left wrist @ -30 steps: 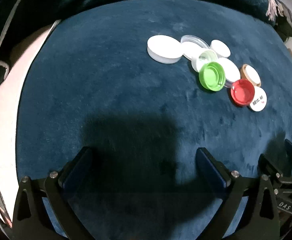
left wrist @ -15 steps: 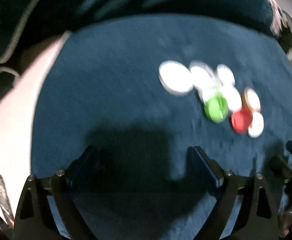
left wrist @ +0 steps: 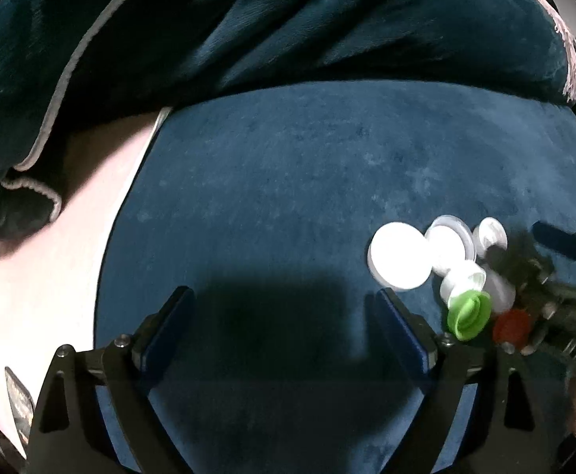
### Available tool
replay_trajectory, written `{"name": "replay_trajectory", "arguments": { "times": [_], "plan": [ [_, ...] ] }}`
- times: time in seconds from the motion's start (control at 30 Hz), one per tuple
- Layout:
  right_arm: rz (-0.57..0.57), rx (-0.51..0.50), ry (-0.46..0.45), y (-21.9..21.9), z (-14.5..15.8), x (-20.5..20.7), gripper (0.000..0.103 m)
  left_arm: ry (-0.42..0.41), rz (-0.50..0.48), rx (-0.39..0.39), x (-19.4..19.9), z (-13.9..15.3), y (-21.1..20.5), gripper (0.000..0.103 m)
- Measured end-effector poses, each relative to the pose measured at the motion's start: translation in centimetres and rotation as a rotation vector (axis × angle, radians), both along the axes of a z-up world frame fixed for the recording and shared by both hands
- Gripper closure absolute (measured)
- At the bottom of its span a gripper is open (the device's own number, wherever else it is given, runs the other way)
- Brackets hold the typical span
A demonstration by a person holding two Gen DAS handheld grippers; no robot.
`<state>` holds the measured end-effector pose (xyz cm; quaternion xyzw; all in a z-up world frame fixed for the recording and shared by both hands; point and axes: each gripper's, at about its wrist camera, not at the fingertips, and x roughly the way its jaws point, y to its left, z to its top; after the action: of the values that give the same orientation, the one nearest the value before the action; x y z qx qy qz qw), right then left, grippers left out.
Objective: Organize objects
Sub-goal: 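Grasp a white-topped cap with the right gripper while the left gripper grasps a white lid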
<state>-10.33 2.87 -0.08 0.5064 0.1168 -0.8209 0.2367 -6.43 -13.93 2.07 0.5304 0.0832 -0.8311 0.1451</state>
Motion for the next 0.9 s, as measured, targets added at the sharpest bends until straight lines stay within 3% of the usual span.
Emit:
{"name": "replay_trajectory", "arguments": {
  "times": [0.13, 0.23, 0.3, 0.57, 0.9],
  "plan": [
    [0.06, 0.024, -0.013, -1.4, -1.4, 0.0, 0.033, 0.002, -0.015, 0.005, -1.1, -0.4, 0.2, 0.013],
    [0.068, 0.025, -0.023, -1.8, -1.9, -0.1, 0.053, -0.003, -0.028, 0.005, -1.9, -1.1, 0.1, 0.016],
    [0.066, 0.007, -0.03, -1.4, -2.0, -0.2, 0.072, -0.006, -0.045, 0.01, -1.9, -1.2, 0.6, 0.018],
    [0.035, -0.105, -0.047, 1.0, -0.4, -0.2, 0.072, 0.017, -0.104, 0.005, -2.4, -0.7, 2.1, 0.018],
    [-0.026, -0.167, -0.024, 3.4, 1.6, 0.3, 0.072, 0.024, -0.138, 0.05, -4.6, -1.7, 2.8, 0.023]
  ]
}}
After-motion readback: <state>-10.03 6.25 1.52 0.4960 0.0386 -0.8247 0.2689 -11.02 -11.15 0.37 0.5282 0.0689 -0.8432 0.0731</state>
